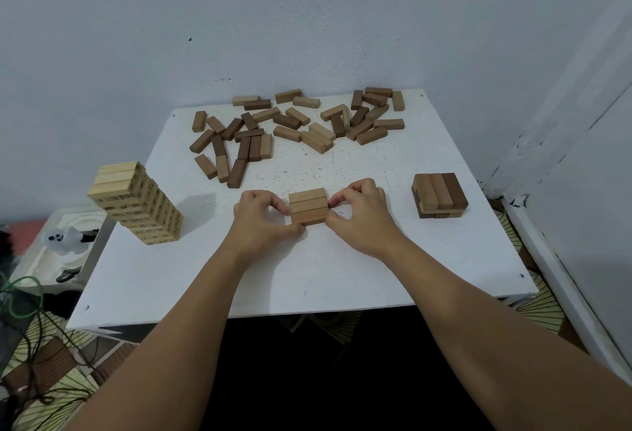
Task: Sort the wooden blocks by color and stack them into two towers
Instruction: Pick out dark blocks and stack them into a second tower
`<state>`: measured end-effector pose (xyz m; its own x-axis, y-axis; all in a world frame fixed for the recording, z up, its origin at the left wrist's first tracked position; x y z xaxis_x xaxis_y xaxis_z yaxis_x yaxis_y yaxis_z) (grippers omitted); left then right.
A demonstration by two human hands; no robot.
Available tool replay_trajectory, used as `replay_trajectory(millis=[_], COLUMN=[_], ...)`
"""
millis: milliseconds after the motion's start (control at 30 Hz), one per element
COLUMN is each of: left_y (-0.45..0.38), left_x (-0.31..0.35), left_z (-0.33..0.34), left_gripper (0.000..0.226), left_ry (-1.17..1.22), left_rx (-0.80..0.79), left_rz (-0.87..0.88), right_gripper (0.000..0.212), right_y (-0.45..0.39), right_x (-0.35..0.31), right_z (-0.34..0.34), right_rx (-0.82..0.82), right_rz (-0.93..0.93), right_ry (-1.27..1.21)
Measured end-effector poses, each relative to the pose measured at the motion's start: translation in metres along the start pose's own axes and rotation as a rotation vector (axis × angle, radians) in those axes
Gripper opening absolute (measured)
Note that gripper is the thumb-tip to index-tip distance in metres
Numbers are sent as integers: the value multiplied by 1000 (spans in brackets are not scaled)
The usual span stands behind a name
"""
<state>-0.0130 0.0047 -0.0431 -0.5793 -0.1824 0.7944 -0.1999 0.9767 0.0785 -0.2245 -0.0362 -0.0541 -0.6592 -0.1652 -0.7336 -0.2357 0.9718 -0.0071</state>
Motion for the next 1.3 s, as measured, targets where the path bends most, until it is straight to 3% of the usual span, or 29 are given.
replay_trajectory(millis=[167, 333, 533, 867, 1033, 1167, 1300], left_y=[-1, -2, -9, -14, -9, -7, -12], left_x=[1, 3, 2, 5, 9, 20, 43], left_z=[-2, -6, -9, -12, -18, -22, -12], left_gripper=[61, 87, 75, 64, 77, 74, 77], left_ry=[3, -39, -61, -130, -215, -268, -258], left_rx=[-7, -100, -169, -177, -156, -87, -49], left_rz=[13, -1, -30, 32, 125, 207, 275], right_gripper=[52, 95, 84, 66, 68, 69, 67], right_y=[-1, -8, -16, -17, -13, -13, -15], right_x=[-1, -1, -1, -6, -18, -27, -23], right_z=[-3, -14, -16, -23, -30, -47, -77], right_rx=[-38, -252, -332, -329, -248, -114, -58], right_rz=[-1, 46, 68, 29, -105, -250, -260], right_ry=[10, 36, 82, 106, 227, 414, 500])
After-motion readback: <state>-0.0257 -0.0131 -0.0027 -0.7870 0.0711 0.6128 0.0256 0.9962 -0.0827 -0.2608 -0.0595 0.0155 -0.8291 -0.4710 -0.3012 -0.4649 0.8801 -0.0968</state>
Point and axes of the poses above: each hand's wrist, its own y-axis away from the middle knuckle, its own z-axis out of the palm, x = y × z, the point moved 1 cm from there along -y, towards the middle knuckle, and after that the axes turned 2 degrees about z, right-handed, at the moved point
